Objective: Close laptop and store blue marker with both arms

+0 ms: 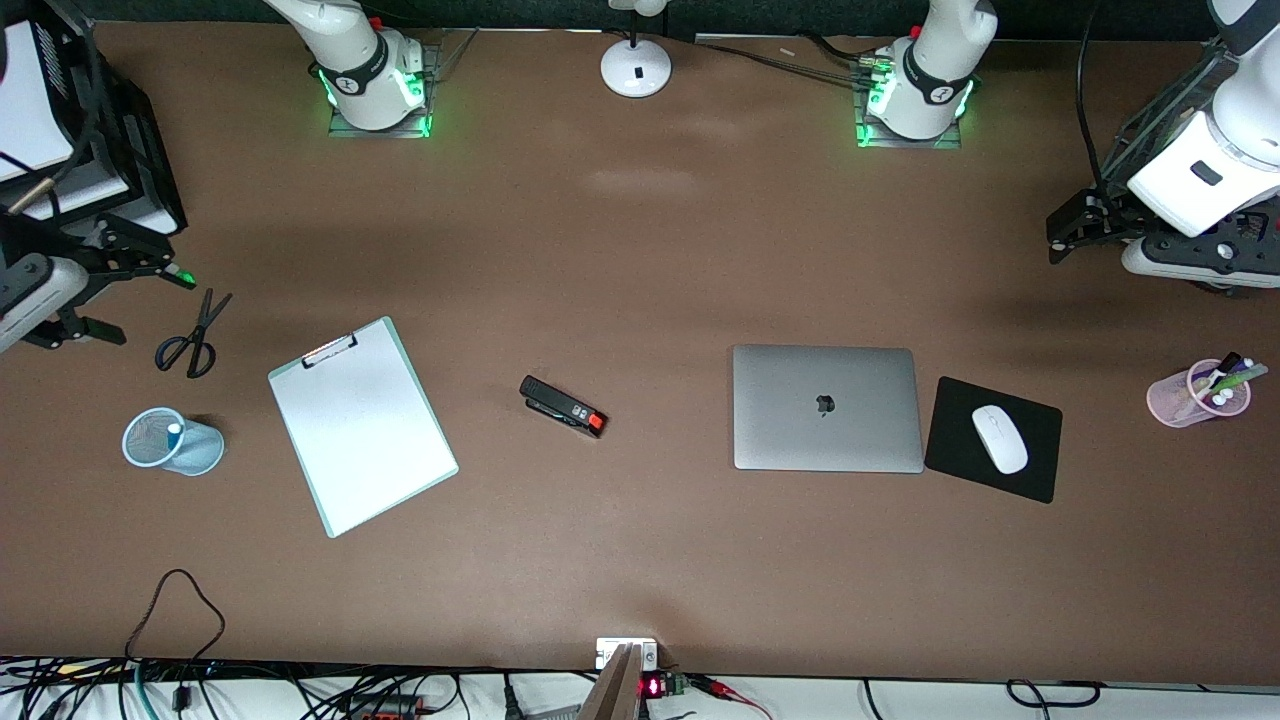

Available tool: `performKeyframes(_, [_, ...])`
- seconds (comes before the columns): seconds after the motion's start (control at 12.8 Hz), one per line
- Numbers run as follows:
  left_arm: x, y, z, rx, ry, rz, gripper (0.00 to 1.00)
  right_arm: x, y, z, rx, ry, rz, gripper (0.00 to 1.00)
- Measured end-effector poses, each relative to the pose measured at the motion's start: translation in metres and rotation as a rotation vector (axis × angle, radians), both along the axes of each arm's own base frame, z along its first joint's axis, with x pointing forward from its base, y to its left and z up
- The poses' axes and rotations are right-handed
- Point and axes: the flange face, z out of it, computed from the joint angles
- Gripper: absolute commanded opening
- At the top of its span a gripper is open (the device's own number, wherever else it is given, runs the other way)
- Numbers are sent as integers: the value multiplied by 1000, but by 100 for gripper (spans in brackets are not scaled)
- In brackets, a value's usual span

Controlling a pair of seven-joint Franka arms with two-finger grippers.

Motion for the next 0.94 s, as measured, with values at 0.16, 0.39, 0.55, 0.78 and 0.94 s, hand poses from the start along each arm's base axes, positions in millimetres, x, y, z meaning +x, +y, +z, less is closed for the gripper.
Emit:
performKeyframes(0.16, [0, 0, 0, 0, 0, -1, 100, -11, 31, 6, -45, 51, -86, 100])
performKeyframes(0.39, [0, -1, 0, 0, 0, -3, 100, -25, 65, 12, -97, 109, -206, 100])
performKeyframes(0.55, [0, -1, 0, 0, 0, -4, 100, -31, 76, 11, -143, 131, -272, 100])
performKeyframes(0.78, [0, -1, 0, 0, 1, -5, 100, -46, 77, 7, -198, 141, -313, 100])
performKeyframes(0.94, [0, -1, 0, 0, 1, -5, 100, -56, 63, 7, -206, 145, -340, 100])
